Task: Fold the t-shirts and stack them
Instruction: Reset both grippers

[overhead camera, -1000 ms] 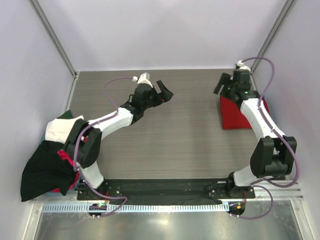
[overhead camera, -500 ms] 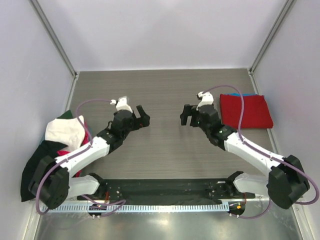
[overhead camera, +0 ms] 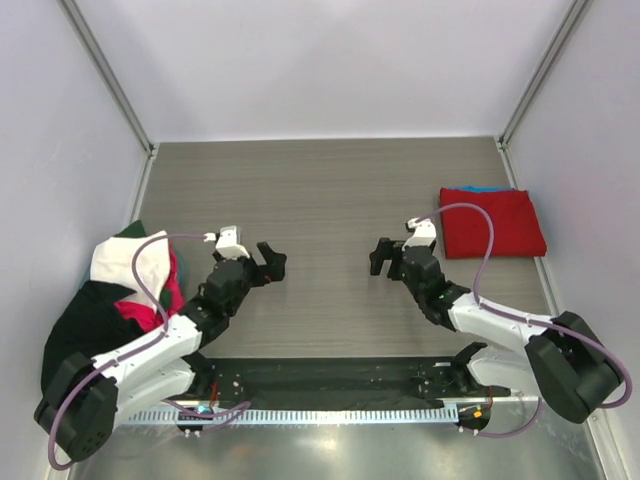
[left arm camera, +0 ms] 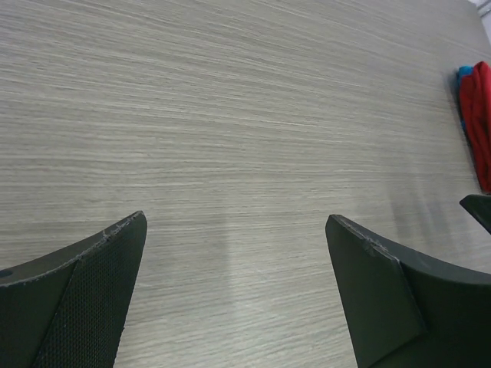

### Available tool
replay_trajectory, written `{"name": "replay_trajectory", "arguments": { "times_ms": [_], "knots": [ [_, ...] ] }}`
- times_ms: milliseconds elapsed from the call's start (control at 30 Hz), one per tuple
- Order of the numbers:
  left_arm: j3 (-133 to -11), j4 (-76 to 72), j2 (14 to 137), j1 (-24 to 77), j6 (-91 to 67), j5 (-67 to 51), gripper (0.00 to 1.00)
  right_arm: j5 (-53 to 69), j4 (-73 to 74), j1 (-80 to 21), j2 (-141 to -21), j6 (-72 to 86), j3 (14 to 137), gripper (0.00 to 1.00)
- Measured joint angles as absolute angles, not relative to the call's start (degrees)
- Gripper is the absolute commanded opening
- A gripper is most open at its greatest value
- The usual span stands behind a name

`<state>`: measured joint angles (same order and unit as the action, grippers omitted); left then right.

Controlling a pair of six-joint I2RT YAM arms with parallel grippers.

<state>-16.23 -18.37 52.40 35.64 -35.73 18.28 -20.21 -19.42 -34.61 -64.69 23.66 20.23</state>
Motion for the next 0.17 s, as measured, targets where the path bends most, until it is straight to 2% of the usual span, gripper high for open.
{"name": "replay_trajectory", "arguments": {
  "times_ms": [167],
  "knots": [
    [-17.4, -18.7, 54.7, 35.6, -34.1, 17.3, 1.0, -17.6, -21.6, -34.6, -68.7, 24.2, 22.0, 0.98]
  ]
}}
